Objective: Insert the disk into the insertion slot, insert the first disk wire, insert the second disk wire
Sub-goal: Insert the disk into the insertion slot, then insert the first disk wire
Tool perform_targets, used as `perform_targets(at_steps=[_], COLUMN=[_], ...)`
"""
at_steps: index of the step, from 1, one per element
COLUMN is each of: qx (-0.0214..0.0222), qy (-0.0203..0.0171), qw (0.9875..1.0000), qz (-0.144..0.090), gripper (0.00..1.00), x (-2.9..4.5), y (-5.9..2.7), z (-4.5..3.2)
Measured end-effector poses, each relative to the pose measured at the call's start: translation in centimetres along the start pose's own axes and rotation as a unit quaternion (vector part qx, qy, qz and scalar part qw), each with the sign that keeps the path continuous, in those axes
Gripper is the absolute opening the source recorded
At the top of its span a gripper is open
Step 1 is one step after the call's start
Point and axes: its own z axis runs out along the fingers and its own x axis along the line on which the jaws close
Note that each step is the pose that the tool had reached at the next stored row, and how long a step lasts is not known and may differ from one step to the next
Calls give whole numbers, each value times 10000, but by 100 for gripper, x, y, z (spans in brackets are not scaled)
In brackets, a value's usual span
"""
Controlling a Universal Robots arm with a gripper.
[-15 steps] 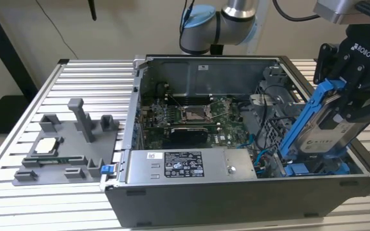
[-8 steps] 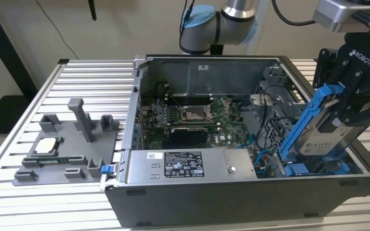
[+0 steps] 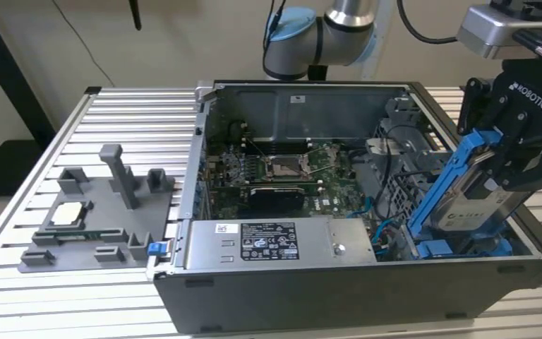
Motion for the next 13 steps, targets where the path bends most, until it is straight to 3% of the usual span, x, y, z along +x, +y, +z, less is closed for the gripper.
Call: perform_targets(at_steps=[13], qx=[0], qy=[-6], qw=[10000], qz=[0], gripper=[0], x=[-1], y=[-11], z=[232])
